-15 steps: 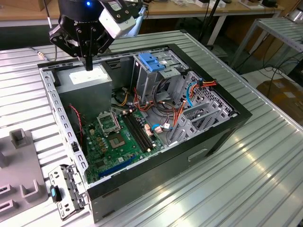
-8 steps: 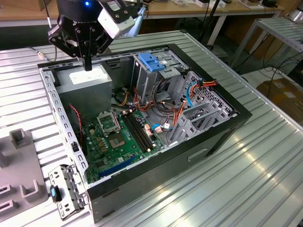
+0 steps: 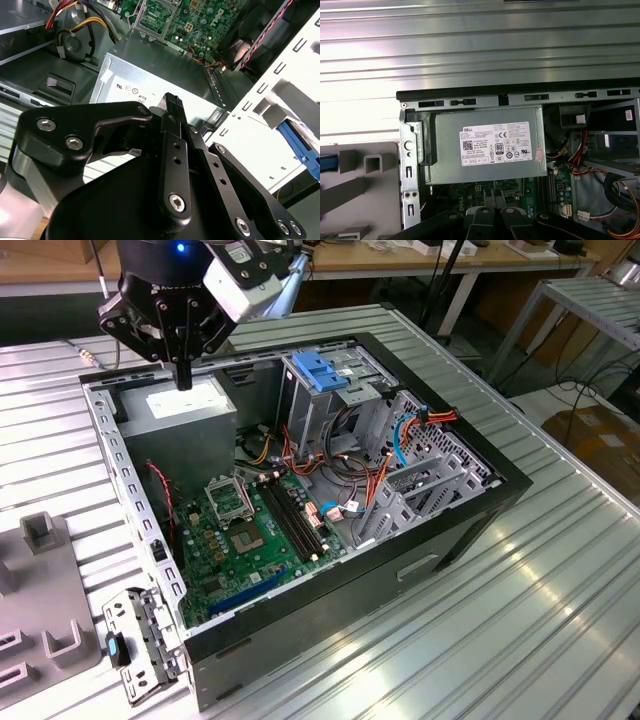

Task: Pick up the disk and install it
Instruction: 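Reach for the disk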

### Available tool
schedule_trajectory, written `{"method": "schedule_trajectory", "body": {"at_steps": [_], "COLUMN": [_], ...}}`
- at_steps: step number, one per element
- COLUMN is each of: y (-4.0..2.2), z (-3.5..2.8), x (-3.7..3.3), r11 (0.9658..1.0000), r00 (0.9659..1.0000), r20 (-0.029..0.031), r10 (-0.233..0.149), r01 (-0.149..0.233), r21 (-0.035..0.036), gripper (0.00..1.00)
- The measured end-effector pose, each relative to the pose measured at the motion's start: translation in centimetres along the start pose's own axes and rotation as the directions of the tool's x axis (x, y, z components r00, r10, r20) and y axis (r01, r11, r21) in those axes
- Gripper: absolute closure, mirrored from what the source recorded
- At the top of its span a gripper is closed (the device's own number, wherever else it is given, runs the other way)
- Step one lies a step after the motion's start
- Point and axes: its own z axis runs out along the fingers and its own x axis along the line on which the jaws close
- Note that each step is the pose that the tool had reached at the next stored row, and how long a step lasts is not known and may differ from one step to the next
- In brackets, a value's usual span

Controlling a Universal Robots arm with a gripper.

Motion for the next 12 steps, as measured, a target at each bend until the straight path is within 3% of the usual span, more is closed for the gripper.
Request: {"method": "schedule_trajectory", "body": {"at_steps": [12], "y": [-0.02], "z": [-0.01], "x": [0.29], "r11": [1.0000], "r00": [1.0000], "r20": [0.0000], "r10": [0.000], "r01": [0.000], "r21": [-0.0001], "gripper": [0.89]}}
